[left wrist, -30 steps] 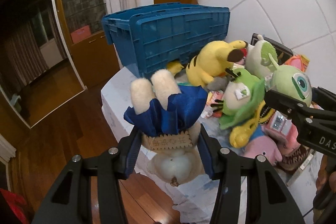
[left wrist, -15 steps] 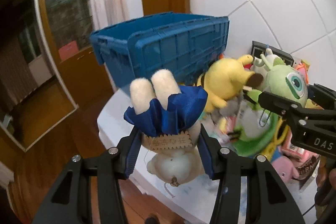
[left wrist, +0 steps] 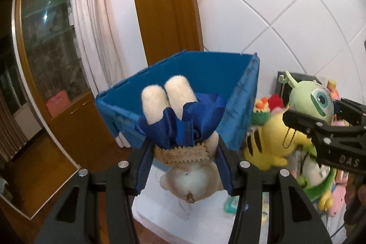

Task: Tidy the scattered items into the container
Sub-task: 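Lift both plush toys and carry them over the blue crate, then open both tools to drop the plush toys into the crate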

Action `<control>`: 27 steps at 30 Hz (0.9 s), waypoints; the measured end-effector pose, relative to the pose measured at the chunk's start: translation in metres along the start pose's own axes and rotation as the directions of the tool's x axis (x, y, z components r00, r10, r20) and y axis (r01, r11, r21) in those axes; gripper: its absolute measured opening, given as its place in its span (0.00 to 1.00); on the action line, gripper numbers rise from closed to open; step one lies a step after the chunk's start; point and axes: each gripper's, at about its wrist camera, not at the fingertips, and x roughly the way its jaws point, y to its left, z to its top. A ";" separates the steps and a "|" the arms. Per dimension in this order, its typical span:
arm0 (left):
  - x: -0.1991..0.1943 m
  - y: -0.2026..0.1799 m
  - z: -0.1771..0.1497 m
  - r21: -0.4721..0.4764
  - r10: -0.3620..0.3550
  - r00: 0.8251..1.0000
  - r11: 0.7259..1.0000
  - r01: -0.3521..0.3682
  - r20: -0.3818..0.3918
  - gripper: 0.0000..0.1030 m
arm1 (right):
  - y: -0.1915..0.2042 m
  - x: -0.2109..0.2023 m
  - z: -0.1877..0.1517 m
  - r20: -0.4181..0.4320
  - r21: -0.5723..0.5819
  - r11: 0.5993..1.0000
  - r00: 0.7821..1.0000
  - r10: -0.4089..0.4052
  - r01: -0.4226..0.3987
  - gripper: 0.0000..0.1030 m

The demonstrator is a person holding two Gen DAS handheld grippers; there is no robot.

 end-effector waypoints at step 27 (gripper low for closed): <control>0.255 0.090 0.150 0.085 -0.173 0.973 0.979 0.187 -0.153 0.49 | 0.021 0.207 0.164 -0.051 0.035 0.968 0.967 -0.248 0.250 0.67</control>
